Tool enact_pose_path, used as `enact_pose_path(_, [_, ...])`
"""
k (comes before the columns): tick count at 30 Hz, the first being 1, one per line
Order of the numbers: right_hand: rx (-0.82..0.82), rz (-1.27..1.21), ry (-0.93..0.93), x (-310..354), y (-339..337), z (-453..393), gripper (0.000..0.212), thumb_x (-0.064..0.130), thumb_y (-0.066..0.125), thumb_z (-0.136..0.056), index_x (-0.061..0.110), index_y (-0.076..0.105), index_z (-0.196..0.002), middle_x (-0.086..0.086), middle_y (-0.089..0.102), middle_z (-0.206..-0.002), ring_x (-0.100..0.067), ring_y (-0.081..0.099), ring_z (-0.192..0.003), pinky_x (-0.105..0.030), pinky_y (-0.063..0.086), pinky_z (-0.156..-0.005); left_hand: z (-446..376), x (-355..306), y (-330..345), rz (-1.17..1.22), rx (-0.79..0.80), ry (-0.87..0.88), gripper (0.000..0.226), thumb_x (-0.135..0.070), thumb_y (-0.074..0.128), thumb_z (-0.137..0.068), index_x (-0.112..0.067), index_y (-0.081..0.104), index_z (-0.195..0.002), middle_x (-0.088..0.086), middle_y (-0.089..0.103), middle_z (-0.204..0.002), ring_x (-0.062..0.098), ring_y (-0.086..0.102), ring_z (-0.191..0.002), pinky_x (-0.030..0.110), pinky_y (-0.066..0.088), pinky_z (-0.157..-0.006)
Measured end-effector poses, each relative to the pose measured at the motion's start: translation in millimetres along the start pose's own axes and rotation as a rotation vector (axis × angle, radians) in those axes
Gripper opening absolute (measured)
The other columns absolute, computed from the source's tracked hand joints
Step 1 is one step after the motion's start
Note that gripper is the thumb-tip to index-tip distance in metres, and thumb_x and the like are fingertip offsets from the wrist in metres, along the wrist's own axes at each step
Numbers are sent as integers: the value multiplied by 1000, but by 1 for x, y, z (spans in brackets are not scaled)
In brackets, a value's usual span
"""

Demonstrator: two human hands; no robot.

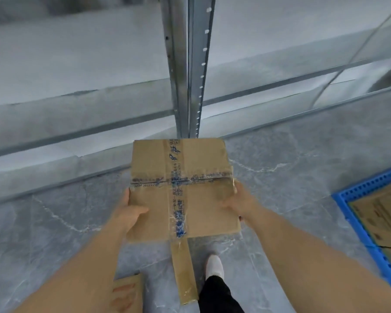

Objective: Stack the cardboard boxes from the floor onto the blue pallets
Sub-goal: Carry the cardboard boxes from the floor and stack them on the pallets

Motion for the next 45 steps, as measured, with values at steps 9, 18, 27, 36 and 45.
enact_pose_path(9, [-152,-54,30,-32,-124,88,59,8,68,-80,3,45,-134,-16,54,-130,-33,53,-118,-45,44,-99,99,-74,82,-188,65,138,50,-7,65,-83,-15,47,-129,7,58,-115,28,55,-97,39,45,-84])
enact_pose_path(18, [-287,-284,26,-115,-193,209,58,6,58,-86,15,34,-139,-11,55,-124,-30,53,-113,-48,43,-99,190,-58,170,-196,309,210,57,-15,60,-89,-31,35,-138,2,58,-117,26,57,-99,47,49,-87])
enact_pose_path(27, [-428,-472,119,-198,-273,274,41,14,60,-88,6,45,-125,-5,58,-101,-23,59,-94,-36,51,-83,264,-83,276,-353,415,308,39,-18,59,-90,-39,41,-118,-2,60,-95,26,57,-84,36,46,-64])
enact_pose_path(36, [-550,-630,125,-265,-410,294,41,14,58,-90,9,45,-129,-6,54,-110,-21,54,-95,-27,45,-68,325,-144,441,-524,509,406,23,-19,59,-90,-17,48,-110,10,62,-95,30,59,-83,35,48,-62])
enact_pose_path(45, [-642,-674,90,-286,-526,286,42,11,60,-88,5,47,-128,-15,57,-123,-31,56,-110,-43,46,-98,350,-203,561,-575,598,483,31,-22,58,-91,-25,46,-119,6,63,-97,30,59,-86,37,46,-63])
Point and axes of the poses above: each hand's wrist, its own z-axis away from the middle knuckle, its own y-axis out of the palm, x = y × z, the point moved 7 cm from there along -z, towards the middle knuckle
